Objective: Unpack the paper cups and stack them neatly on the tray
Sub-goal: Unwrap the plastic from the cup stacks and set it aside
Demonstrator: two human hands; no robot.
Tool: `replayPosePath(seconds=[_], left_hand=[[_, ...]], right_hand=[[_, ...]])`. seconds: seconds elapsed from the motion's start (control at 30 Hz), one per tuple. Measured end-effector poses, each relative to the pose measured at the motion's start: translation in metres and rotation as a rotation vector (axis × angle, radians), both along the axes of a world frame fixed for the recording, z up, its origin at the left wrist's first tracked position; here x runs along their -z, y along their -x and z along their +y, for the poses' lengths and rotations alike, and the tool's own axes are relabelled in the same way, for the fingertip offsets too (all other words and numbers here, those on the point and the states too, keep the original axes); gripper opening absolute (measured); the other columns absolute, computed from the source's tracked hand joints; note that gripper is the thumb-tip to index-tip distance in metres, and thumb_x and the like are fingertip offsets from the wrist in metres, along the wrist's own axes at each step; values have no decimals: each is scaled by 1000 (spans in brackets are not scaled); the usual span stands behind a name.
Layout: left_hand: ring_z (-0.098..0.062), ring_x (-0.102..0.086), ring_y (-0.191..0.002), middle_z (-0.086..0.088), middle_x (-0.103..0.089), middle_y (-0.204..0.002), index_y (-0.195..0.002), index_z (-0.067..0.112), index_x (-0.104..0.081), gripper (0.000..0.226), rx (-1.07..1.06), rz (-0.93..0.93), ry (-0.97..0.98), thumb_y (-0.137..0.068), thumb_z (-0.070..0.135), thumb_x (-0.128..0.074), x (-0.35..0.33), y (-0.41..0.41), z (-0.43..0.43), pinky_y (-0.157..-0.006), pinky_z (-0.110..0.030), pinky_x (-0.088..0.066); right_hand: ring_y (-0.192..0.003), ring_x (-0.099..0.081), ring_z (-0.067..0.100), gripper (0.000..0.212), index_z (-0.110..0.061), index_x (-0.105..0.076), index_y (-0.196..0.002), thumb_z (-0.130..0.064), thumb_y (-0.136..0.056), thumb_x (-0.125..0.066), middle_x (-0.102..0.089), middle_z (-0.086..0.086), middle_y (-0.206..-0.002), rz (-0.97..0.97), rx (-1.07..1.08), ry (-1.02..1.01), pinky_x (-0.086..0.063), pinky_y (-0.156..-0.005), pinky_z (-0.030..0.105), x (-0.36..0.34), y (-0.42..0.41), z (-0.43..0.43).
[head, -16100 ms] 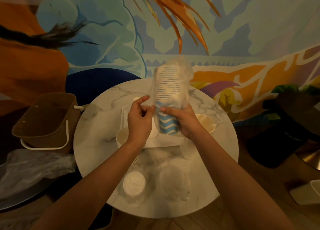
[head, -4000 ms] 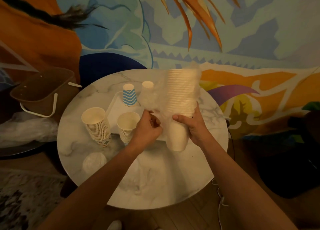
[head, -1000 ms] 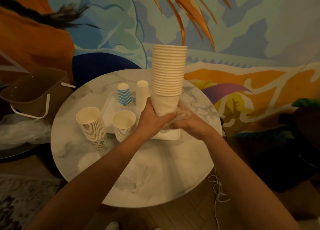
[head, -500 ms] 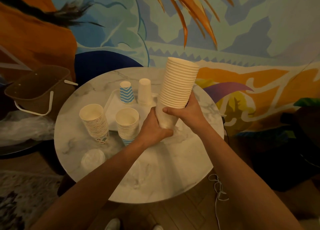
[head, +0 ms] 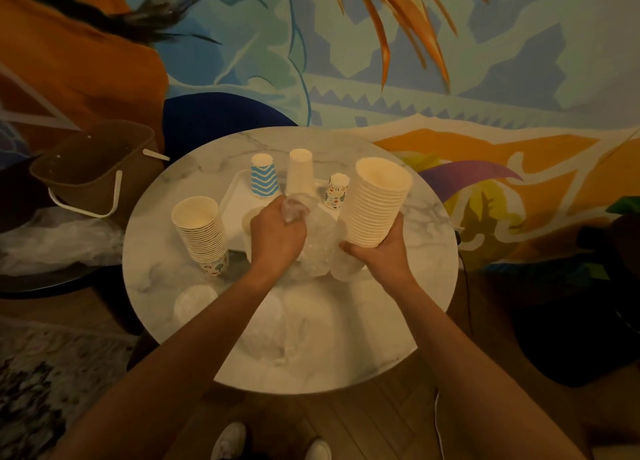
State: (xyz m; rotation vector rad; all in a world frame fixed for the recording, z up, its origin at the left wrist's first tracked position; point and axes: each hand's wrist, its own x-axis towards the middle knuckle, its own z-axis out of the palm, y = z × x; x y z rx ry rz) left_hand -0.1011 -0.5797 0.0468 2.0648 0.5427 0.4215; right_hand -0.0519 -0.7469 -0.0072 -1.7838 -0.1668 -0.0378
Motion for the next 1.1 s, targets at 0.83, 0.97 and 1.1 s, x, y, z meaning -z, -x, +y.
replayPosePath(seconds=[0.83,0.97,1.1], left_hand=[[-16,-56,-87,-5,-68,-98,-101,9,-64,21,-20,-33,-35,-81,10,-58,-6,23,9,-71,-15,-33],[-6,-54,-79,11,-62,-85,-96,15,-65,18,-36,-102,44,-80,10,-61,-16,29,15,-61,-3,-35],[-6,-53,-83,11,-62,-90,-100,15,-65,20,-56,-177,75,-81,12,-61,-30,38,21,-65,-4,-33]], right_hand=[[-127,-42,16,102,-31,-28,-128,-36,-43,-83,-38,1,-135,-125,-103,59,-41,-105,39,8,21,21],[-129,-34,11,88,-34,-26,-131,-38,-54,-68,-34,-7,-136,-275,-187,111,-31,-108,25,-34,18,17],[-123,-40,5,62,-34,-38,-126,-40,-68,-59,-45,-9,-132,-403,-250,133,-30,-103,17,-74,25,36]])
